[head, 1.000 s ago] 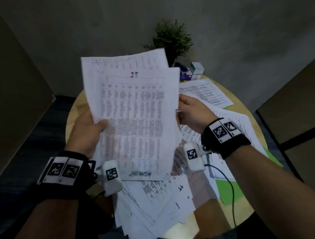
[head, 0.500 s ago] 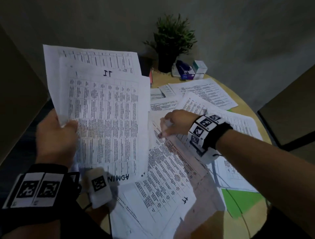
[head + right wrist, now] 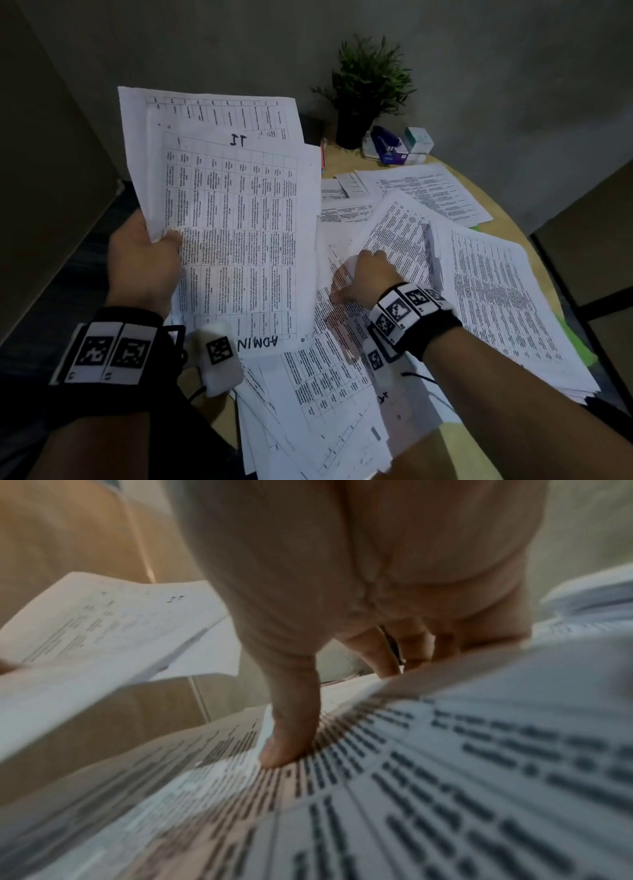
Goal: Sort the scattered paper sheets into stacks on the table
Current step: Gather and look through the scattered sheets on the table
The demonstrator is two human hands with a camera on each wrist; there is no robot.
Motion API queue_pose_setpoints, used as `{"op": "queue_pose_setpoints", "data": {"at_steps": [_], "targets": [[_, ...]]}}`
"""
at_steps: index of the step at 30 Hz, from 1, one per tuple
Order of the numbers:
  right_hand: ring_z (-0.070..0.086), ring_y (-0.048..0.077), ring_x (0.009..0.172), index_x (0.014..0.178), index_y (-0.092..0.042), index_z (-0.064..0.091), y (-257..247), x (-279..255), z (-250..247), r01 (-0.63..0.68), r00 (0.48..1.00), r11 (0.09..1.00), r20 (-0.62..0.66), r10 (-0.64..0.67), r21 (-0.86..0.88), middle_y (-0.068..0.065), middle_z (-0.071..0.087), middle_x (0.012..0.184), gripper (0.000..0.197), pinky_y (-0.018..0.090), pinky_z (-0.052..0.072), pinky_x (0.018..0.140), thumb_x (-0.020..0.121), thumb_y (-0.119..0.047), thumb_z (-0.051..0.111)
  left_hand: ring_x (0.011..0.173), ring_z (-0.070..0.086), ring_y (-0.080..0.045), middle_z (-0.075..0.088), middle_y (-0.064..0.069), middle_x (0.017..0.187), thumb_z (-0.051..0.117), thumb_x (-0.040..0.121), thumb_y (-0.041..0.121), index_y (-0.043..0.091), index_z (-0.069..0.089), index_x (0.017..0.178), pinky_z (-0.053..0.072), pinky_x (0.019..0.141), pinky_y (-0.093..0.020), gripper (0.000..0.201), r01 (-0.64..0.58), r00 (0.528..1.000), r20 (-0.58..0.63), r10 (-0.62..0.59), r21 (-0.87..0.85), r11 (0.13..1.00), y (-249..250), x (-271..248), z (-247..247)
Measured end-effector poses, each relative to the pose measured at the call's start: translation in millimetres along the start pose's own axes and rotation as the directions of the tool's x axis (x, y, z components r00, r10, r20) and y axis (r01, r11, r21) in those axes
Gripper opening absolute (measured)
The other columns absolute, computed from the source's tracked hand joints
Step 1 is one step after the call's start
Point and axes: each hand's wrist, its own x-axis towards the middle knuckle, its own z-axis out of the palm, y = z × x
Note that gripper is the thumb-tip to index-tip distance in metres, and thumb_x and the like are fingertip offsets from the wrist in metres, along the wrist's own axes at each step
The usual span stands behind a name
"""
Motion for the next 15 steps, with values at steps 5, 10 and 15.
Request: {"op": "queue_pose_setpoints", "data": {"at_steps": [5,10,15], "targets": [[0.060,0.027,0.104,0.116,-0.006,0.055,19.0,-6.7,-17.6,0.103,0.995,0.921,-0.023,-0.101,0.376,0.008,0.062,0.118,0.049,0.034,0.049,0.088,0.077,-0.026,0.077,0.104,0.065,-0.022,0.068,-0.001,0.114,0.051,0.093,0.000,0.019,0.061,0.126,0.051,0.095,-0.045,0.039,0.028,0.999,0.045,-0.026,-0.035,0.999,-2.5,2.7,-2.4],[0.067,0.031,0.082,0.092,-0.021,0.067,36.9,-10.3,-61.3,0.263,0.965,0.594,-0.209,-0.159,0.760,0.007,0.071,0.089,0.016,0.056,0.051,0.086,0.078,-0.016,0.073,0.098,0.066,-0.012,0.068,0.010,0.101,0.050,0.092,-0.006,0.017,0.062,0.123,0.052,0.089,-0.035,0.041,0.050,0.992,0.118,-0.036,-0.117,0.992,-3.2,3.1,-0.7],[0.068,0.032,0.090,0.110,-0.004,0.061,27.0,-12.6,-102.3,0.313,0.937,0.097,-0.290,-0.198,0.945,0.016,0.070,0.103,0.031,0.051,0.054,0.083,0.079,0.004,0.063,0.106,0.065,-0.017,0.068,0.004,0.114,0.050,0.093,-0.005,0.022,0.062,0.119,0.050,0.094,-0.038,0.039,0.080,0.953,0.299,-0.038,-0.129,0.988,-0.8,-1.4,7.8]]}}
